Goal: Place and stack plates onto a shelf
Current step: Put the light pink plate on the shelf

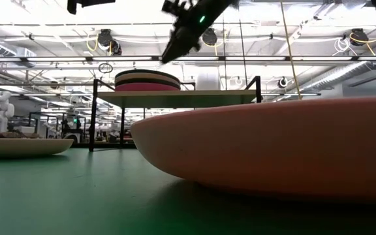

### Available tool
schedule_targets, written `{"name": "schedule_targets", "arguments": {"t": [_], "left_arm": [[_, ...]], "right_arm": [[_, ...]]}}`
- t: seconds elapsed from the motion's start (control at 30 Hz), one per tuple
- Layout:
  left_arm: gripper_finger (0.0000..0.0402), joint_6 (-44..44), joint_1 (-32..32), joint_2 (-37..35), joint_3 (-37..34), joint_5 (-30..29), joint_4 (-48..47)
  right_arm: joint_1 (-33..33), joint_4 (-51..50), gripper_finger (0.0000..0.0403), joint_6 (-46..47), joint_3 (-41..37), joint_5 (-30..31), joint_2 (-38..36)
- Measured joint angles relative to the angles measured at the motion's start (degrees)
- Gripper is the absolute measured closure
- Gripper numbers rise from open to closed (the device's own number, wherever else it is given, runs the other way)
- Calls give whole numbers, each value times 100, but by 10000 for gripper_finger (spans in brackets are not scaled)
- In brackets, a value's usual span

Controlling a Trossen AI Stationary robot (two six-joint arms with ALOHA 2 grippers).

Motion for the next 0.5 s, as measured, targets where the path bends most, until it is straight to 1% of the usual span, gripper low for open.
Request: {"name": "schedule_targets", "arguments": {"t": [0.13,0.23,0.33,0.5], "left_arm": [[325,-118,-91,0,0,285,-82],[325,-164,-208,1,0,430,-121],[325,-232,-340,46,0,434,-122],[325,-244,-487,290,-2,443,-126]], "right_arm": [[326,-1186,223,576,-1,-23,-629],[635,-1910,229,1132,-177,-21,-1215],[981,-2295,232,1625,-672,-21,-1889],[1494,-2291,233,2605,-1948,-26,-3001]]}}
